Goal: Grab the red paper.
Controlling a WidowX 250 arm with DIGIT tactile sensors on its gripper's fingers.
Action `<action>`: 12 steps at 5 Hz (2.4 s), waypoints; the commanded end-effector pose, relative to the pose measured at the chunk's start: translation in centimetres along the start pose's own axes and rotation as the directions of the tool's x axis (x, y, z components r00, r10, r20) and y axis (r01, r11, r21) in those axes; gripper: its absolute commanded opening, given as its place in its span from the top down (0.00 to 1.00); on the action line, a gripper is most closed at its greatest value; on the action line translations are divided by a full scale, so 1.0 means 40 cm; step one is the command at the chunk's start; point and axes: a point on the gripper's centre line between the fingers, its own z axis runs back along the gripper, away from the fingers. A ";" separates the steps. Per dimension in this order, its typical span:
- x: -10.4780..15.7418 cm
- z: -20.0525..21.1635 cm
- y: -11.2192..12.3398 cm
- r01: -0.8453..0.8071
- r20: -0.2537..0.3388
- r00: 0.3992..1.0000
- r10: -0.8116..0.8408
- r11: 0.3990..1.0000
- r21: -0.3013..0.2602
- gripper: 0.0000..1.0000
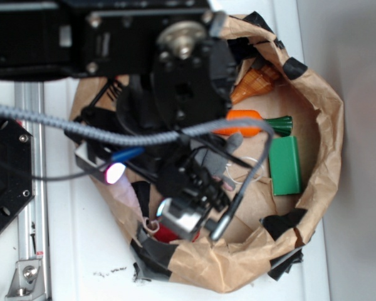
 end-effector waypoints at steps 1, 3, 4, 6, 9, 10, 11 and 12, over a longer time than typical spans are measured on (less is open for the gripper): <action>0.099 0.003 -0.039 -0.031 0.041 0.998 0.038 0.989 -0.147 0.00; 0.111 -0.096 -0.062 -0.017 -0.033 0.999 0.015 0.998 -0.057 0.00; 0.076 -0.154 -0.037 0.017 -0.055 0.998 -0.018 1.000 -0.008 0.00; -0.022 -0.268 0.008 0.151 -0.077 0.986 -0.150 0.988 0.013 0.00; 0.027 -0.229 0.006 0.256 0.113 0.962 -0.249 0.965 -0.056 1.00; 0.063 -0.080 -0.025 0.285 0.248 0.932 -0.264 0.957 -0.053 1.00; 0.133 0.093 -0.055 0.293 0.380 0.886 -0.267 0.956 -0.012 1.00; 0.142 0.210 -0.097 0.325 0.429 0.852 -0.301 0.946 0.018 1.00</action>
